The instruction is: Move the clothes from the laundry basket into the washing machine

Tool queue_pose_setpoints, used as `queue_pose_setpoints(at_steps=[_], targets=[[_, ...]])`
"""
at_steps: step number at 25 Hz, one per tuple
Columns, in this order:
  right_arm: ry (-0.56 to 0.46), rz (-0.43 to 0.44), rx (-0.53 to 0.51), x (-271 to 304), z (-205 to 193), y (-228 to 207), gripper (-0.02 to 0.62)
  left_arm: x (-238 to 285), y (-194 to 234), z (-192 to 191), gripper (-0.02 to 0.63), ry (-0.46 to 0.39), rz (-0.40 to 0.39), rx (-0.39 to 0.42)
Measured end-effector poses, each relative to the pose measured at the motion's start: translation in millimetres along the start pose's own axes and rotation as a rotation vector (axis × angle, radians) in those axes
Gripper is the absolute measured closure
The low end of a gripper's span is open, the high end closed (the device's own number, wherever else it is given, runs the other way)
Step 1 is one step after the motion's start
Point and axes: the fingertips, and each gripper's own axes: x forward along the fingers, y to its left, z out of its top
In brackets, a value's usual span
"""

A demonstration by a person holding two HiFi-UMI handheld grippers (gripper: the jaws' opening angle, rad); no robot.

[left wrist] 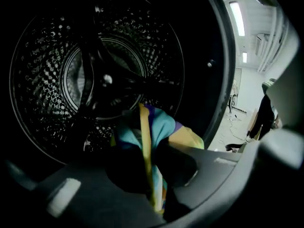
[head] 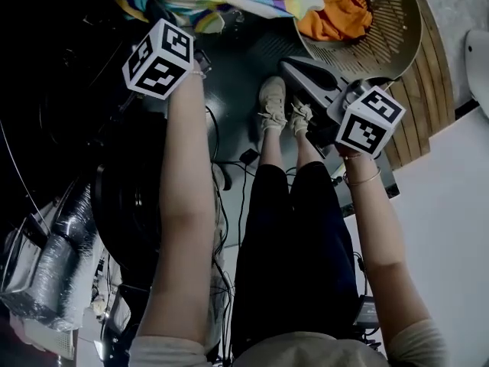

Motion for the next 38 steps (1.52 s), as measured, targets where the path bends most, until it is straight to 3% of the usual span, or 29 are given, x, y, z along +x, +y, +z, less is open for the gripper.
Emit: queue_pose_setpoints(at_steps=[5,8,14,17,21,27,30,34,35,36,37,38], targets=[[-0.006,-0.001,-0.002,2,0,-1,0.583,13,25,31,0.558,-0.068,0.075,-0.011],[-0.007,0.0,0.0,3,0,-3,0.583,19,29,29,0.549,-0.066,0.09,-0.074],[-0.014,0.006,0.002,5,2,1,0.583,2,30,19,0.385,-0.067,0.103,-0.213],[-0.019,0.006,0.003,4,4,3,0.583,-14,18,11,0.354,-0.06,0.079,-0.237],[-0.027,0.003,0.002,4,7,2,0.583,-35,-12,-16,0.313,-0.004,0.028,-0.263],[-0.029,-0.011,0.007,1,4,-3,0.583,-38,-41,-80,0.276,0.163,-0.014,-0.286],[-0.024,-0.017,0.01,1,1,-7,0.583,-18,-49,-100,0.276,0.229,-0.059,-0.274],[-0.014,-0.021,0.012,1,-4,-13,0.583,9,-49,-100,0.279,0.252,-0.077,-0.199],[-0.015,-0.022,0.011,2,-4,-14,0.583,13,-48,-96,0.305,0.254,-0.078,-0.176],[-0.018,-0.022,0.009,2,-3,-14,0.583,15,-48,-91,0.441,0.257,-0.076,-0.157],[-0.021,-0.021,0.008,3,-2,-14,0.583,16,-47,-87,0.535,0.259,-0.073,-0.145],[-0.022,-0.02,0.009,4,-2,-14,0.583,15,-46,-83,0.548,0.259,-0.069,-0.14]])
